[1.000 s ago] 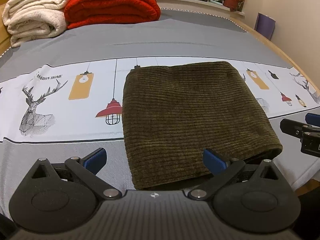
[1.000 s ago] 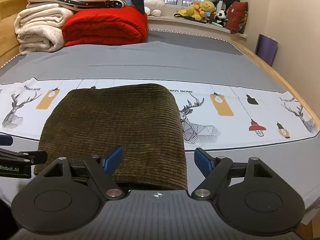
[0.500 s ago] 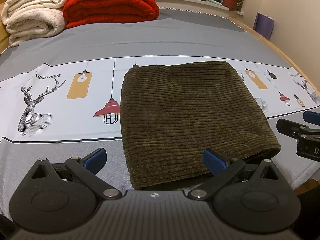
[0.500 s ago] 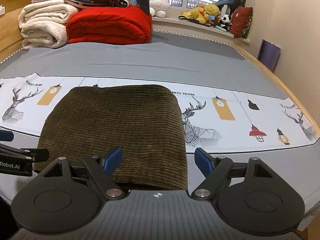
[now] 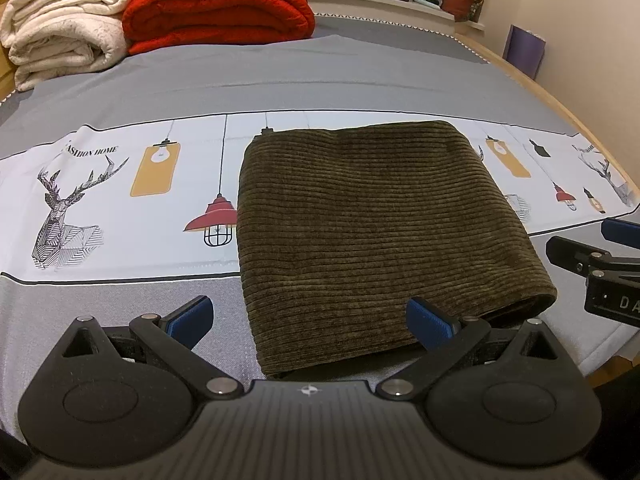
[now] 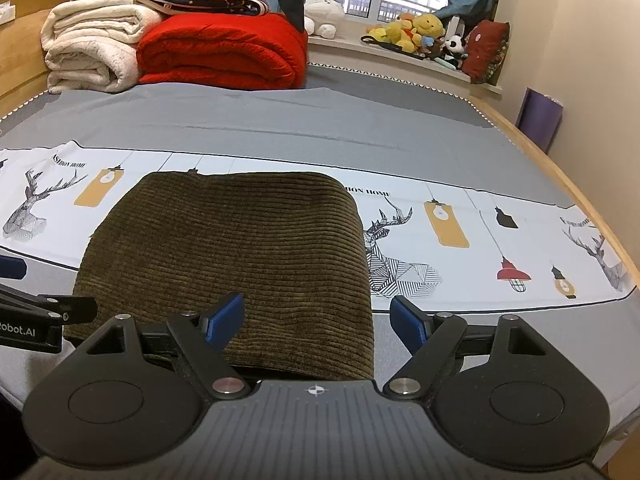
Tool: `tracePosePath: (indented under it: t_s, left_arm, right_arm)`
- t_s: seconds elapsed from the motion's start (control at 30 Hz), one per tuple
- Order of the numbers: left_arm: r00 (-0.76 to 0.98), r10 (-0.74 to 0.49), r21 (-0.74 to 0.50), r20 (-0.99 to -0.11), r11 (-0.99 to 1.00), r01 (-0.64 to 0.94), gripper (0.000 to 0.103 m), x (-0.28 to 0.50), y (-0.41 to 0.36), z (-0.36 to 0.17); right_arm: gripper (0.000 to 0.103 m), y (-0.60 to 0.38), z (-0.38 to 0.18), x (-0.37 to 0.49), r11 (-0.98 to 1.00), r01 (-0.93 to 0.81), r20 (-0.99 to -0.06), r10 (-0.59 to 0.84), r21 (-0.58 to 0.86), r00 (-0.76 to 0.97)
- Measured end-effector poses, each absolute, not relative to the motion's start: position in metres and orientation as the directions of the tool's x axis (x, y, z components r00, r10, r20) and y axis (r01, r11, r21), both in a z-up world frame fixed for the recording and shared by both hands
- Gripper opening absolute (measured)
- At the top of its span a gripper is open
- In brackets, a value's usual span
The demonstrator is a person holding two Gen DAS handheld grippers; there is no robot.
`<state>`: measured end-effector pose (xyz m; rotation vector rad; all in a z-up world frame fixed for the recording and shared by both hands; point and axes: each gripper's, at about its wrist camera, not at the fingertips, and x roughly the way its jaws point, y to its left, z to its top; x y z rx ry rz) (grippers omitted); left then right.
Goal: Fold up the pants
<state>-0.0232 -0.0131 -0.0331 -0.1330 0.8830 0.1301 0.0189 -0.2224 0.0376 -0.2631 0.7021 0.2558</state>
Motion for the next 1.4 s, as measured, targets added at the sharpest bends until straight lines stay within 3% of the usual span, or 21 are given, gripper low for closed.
tracePosePath:
  t_s: [1.4]
  left_arm:
    - [0.635,0.026,-0.067,-0.772,0.99,-0.122,0.103,-0.0239,-0.0154,-0.034]
  right_arm:
    - [0.083,-0.2207,0.0342,0.0179,0.922,-0.343,-0.666,0.144,-0.177,0.731]
